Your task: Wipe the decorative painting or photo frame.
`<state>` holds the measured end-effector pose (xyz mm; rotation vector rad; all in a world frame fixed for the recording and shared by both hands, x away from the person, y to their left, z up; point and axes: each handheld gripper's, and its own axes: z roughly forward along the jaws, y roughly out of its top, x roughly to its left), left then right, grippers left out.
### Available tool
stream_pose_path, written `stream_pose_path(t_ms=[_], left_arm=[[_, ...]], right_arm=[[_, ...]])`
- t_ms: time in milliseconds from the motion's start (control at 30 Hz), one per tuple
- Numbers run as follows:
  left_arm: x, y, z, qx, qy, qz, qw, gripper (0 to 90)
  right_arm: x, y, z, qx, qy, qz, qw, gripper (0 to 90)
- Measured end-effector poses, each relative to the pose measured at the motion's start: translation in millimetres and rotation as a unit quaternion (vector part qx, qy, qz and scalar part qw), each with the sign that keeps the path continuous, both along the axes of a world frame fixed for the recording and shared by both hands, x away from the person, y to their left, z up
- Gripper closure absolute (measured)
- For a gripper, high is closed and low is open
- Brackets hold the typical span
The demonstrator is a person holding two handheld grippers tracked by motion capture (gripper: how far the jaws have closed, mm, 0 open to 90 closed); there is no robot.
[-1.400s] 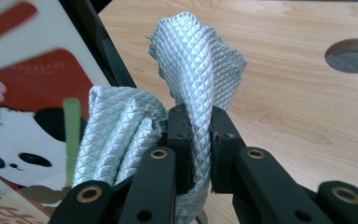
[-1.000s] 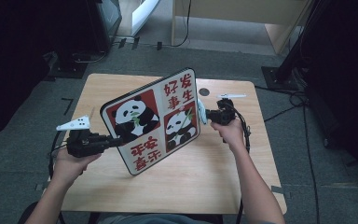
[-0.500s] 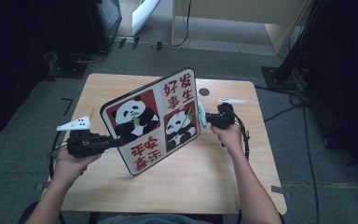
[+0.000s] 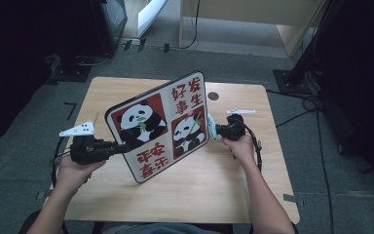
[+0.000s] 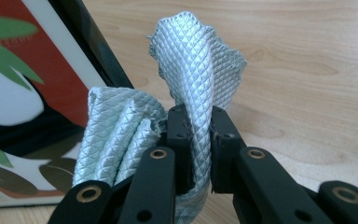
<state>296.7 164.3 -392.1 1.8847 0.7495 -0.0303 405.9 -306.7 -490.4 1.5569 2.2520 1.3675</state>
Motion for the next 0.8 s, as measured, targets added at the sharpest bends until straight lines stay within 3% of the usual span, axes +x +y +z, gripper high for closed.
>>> stream_pose_path(t_ms=[167,433,633,800], left_arm=[[-0.4,0.2,0.2,0.002,0.001,0.000,1.0000,78.6],[-0.3,0.7,0.9,0.004,0.005,0.003,1.0000,78.0],[-1.0,6.2,3.9,0.006,0.003,0.007,1.0000,72.5],[-3.1,15.2,8.4,0.011,-0.013,0.009,0.9998,65.1]], right_arm=[[-1.3,-0.4,-8.2,-0.027,0.005,0.015,0.9995,81.3],[-1.0,-2.6,-13.7,-0.045,0.012,0.025,0.9986,80.7],[-1.4,-9.5,-7.7,-0.037,0.001,0.015,0.9992,80.6],[-1.5,-19.0,-3.1,-0.031,-0.007,-0.001,0.9995,80.6]])
